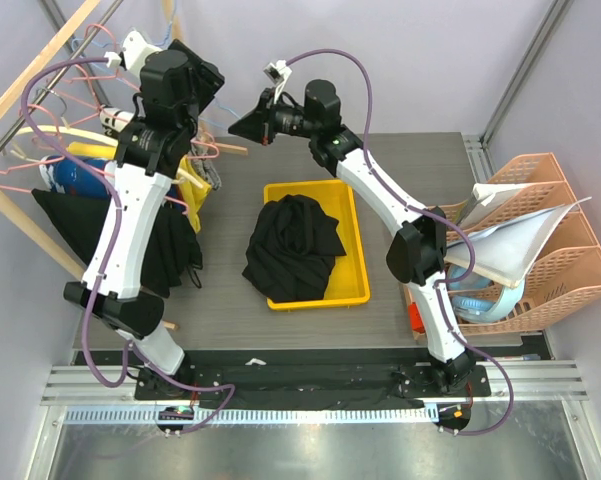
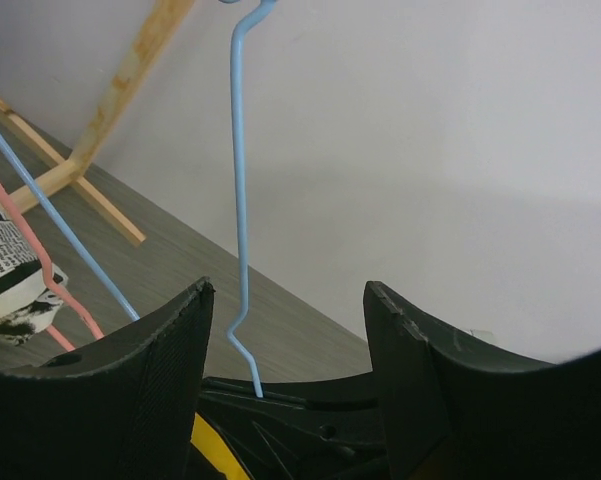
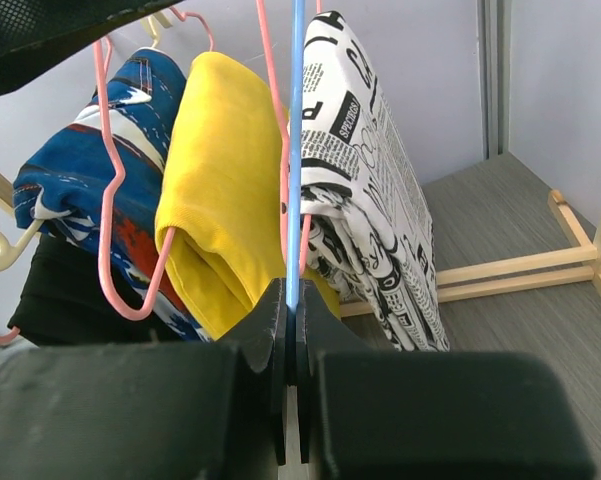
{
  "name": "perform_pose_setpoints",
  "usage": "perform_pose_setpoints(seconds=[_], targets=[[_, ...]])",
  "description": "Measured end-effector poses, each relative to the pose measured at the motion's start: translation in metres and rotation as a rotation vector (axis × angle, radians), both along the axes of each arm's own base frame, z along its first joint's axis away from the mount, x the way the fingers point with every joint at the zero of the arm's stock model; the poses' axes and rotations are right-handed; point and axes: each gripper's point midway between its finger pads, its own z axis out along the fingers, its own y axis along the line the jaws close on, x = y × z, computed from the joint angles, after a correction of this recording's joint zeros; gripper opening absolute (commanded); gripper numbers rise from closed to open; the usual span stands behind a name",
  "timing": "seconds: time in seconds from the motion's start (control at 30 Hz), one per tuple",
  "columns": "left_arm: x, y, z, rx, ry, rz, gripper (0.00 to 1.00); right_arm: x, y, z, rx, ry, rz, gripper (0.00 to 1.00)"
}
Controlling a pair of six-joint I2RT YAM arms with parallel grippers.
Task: Remove the trousers from the hanger
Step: Pass the hanger from the right arm to the left
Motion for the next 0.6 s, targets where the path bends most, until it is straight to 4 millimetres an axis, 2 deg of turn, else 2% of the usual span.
perform_pose_setpoints(seconds=[0.2,0.37,0.47,0.6], targets=[[0.012,0.004,-0.006,0.008,0.011,0.015,0.64,0.0,-0.001,-0.002,-0.006,0.006,0.006,0.01],[0.022,0.002,-0.02,0.02,0.036,0.008,0.62,-0.001,-0.002,-0.003,-0.008,0.007,0.012,0.01],[0.027,-0.002,-0.026,0.019,0.047,-0.011,0.57,-0.002,-0.002,-0.003,-0.009,0.008,0.017,0.01],[0.037,-0.009,-0.032,0.004,0.046,-0.031,0.37,-0.003,-0.002,-0.003,-0.012,0.01,0.023,0.01]])
